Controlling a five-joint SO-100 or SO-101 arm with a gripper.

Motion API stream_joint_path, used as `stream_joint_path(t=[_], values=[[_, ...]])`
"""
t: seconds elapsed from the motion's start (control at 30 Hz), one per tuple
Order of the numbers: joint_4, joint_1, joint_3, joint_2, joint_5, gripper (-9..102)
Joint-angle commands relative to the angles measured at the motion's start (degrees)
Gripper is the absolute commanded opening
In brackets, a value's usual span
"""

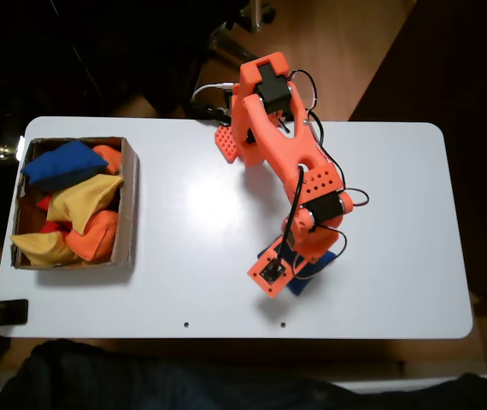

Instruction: Grasp a bag and put it in the box.

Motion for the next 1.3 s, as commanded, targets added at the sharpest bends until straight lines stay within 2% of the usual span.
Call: stream_joint_path(t=[0.0, 0.23, 0.6, 0.87, 1.27], values=[[0.1, 1.0, -1.9, 0.1, -1.6, 7], [0.3, 1.8, -1.8, 0.4, -1.9, 16], [1.5, 2.3, -1.7, -0.4, -1.6, 39], [3.4, 2.1, -1.6, -3.4, -2.1, 50], [2.9, 1.1, -2.0, -7.4, -1.6, 52]])
